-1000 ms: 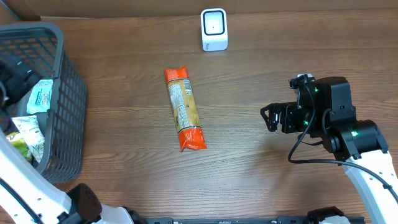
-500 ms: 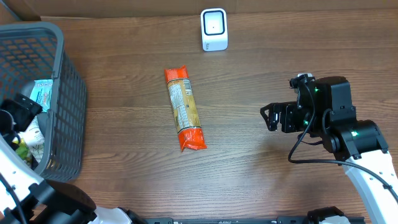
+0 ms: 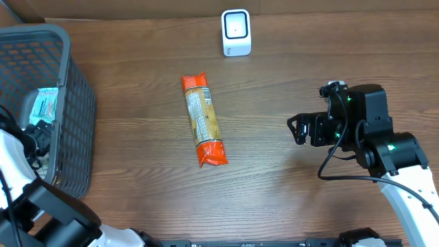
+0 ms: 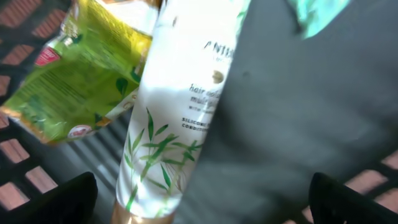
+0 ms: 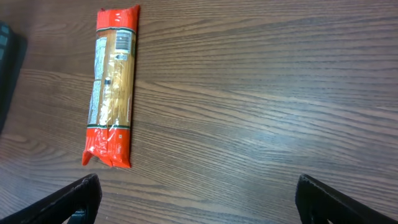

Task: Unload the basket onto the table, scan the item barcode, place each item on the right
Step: 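Reach into the basket and grasp the white Pantene tube with left gripper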

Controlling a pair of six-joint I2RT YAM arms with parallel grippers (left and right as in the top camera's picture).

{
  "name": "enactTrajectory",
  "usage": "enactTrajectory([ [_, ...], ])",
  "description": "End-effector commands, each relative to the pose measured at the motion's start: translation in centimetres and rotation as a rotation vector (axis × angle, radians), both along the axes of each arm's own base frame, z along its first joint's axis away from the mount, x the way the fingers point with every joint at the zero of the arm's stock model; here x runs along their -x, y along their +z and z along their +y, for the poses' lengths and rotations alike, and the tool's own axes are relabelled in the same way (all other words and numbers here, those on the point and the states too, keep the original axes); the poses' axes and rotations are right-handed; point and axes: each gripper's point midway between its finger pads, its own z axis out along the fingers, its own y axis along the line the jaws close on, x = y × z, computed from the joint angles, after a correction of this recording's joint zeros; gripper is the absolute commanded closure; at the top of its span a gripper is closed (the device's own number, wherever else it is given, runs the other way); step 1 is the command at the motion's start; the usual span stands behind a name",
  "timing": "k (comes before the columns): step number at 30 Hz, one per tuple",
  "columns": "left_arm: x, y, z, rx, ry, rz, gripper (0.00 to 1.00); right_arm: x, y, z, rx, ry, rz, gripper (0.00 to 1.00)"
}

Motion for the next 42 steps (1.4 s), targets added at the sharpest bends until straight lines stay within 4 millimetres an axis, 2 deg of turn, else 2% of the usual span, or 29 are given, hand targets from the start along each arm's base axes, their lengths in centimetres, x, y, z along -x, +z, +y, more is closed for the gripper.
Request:
enactTrajectory([
  [1, 1.4, -2.6, 0.6, -0.007, -0.027, 0.118, 0.00, -0.3, 0.9, 0.2, -0.005, 0.005, -0.025, 0.00],
  [8, 2.2, -5.8, 0.8, 0.033, -0.021, 0.206, 0.02, -0.3, 0.1, 0.2, 0.003, 0.005, 0.011, 0.00],
  [13, 2.4, -7.4, 0.6, 0.065, -0.024, 0.235, 0.13, -0.3, -0.9, 0.2, 0.010, 0.005, 0.046, 0.00],
  [16, 2.2, -7.4, 0.8, 0.060, -0.023, 0.229, 0.39, -0.4, -1.0, 0.1, 0.012, 0.003, 0.049, 0.00],
  [18, 2.2, -7.3, 0.8, 0.060, -0.024, 0.226, 0.70, -0.5, -1.0, 0.0, 0.017, -0.001, 0.047, 0.00],
  [20, 2.1, -7.2, 0.8, 0.059, -0.023, 0.226, 0.83, -0.4, -1.0, 0.0, 0.019, -0.002, 0.048, 0.00],
  [21, 2.2, -7.2, 0.8, 0.061, -0.024, 0.228, 0.93, -0.4, -1.0, 0.0, 0.019, -0.002, 0.049, 0.00],
  [26, 1.9, -5.7, 0.8, 0.075, -0.010, 0.225, 0.96, -0.4, -1.0, 0.0, 0.019, -0.002, 0.048, 0.00],
  [29, -0.3, -3.2, 0.5, 0.115, -0.037, 0.139, 0.96, -0.5, -1.0, 0.0, 0.018, -0.002, 0.044, 0.00],
  [31, -1.8, -0.6, 0.4, 0.123, -0.055, 0.093, 0.96, -0.6, -0.9, 0.0, 0.018, -0.002, 0.040, 0.00],
  [37, -6.0, 9.1, -0.4, 0.040, -0.130, -0.030, 0.96, -0.8, -0.8, 0.1, 0.015, -0.002, 0.029, 0.00],
  [42, -9.3, 17.4, -3.0, -0.083, -0.230, -0.162, 0.96, -0.9, -0.7, 0.1, 0.013, -0.002, 0.024, 0.00],
])
